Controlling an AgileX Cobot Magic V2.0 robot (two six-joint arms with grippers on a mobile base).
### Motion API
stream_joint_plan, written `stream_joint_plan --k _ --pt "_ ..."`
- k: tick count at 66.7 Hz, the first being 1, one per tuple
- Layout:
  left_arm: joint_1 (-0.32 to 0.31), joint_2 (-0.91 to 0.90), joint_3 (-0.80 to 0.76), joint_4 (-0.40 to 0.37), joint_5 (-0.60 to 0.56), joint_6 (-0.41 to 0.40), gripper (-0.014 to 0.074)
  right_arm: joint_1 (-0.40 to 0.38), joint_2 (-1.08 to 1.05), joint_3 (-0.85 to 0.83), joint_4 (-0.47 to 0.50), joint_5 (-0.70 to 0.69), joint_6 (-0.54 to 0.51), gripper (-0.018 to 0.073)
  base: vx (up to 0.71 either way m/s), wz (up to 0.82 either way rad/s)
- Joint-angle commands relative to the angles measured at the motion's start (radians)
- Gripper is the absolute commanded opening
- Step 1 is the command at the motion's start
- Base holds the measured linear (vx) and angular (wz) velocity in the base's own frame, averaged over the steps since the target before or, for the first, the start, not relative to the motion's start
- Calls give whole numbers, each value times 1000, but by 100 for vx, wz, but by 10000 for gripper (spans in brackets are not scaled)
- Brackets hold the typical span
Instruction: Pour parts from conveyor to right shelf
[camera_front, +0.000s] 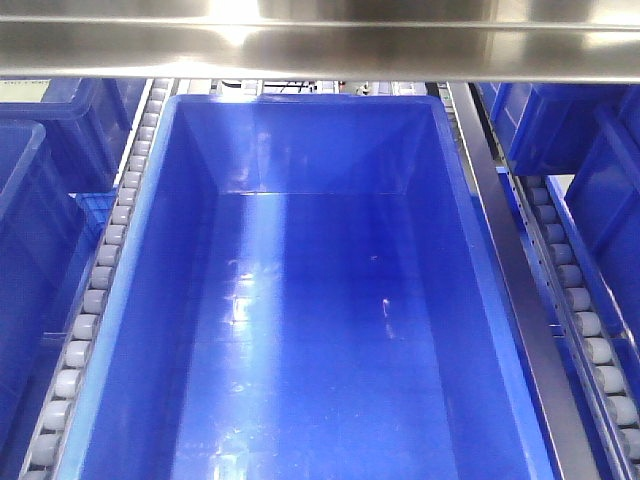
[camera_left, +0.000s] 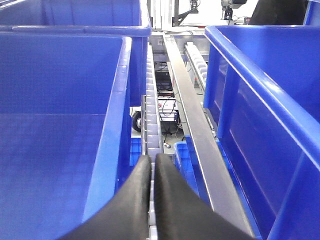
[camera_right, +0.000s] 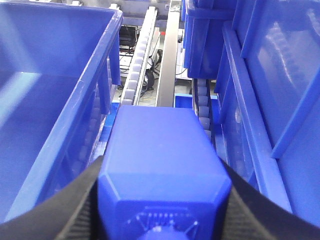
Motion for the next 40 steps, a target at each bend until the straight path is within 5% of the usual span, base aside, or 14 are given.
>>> stream_joint_plan --k 1,21,40 --pt "-7 18 -20 -8 -78 -8 -6 -2 17 -26 2 -83 -6 -5 0 0" --pt "-7 18 -20 -8 -78 -8 -6 -4 62 -32 84 -130 -4 -5 0 0" --pt "-7 18 -20 -8 -78 -8 -6 -1 441 -191 138 -139 -4 -5 0 0"
